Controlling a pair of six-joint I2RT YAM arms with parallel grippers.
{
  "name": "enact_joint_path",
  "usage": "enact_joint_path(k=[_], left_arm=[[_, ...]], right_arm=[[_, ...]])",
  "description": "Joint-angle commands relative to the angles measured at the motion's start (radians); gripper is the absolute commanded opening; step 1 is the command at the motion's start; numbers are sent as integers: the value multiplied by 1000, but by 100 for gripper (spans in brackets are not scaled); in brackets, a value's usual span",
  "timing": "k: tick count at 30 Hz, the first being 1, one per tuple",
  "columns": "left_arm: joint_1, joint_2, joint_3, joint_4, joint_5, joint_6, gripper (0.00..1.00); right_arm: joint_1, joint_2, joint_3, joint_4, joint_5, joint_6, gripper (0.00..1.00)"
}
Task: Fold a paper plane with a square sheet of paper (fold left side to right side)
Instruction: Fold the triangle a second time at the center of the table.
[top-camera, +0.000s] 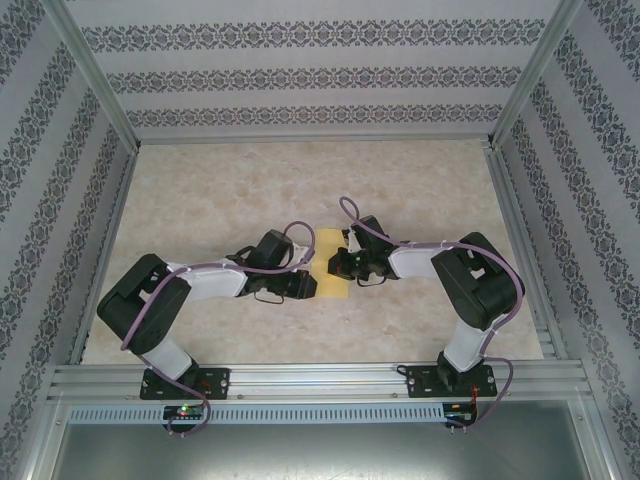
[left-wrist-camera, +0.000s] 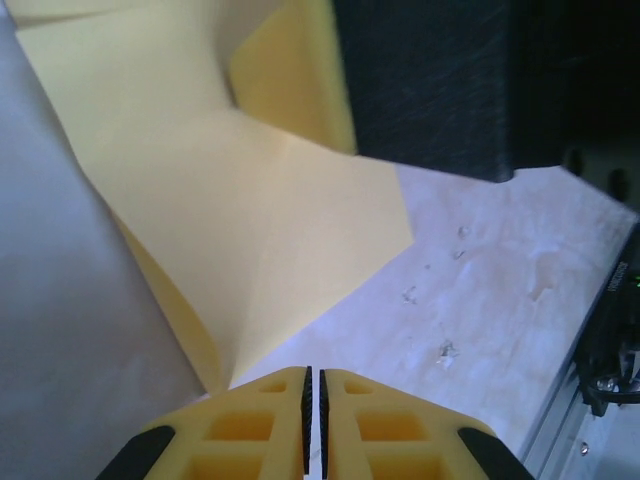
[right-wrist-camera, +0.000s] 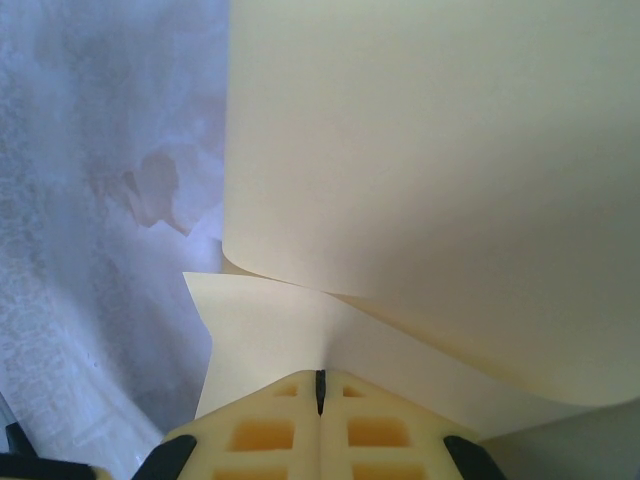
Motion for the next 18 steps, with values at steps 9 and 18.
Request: enact_joint_path(k=[9,18], left_arm=[[9,112,79,-30,-61,19,15],[9,122,59,-69,-123,33,12]], right_arm=[[2,15,-6,-85,44,-26,0],[0,-38,-10,-74,36,-47,0]])
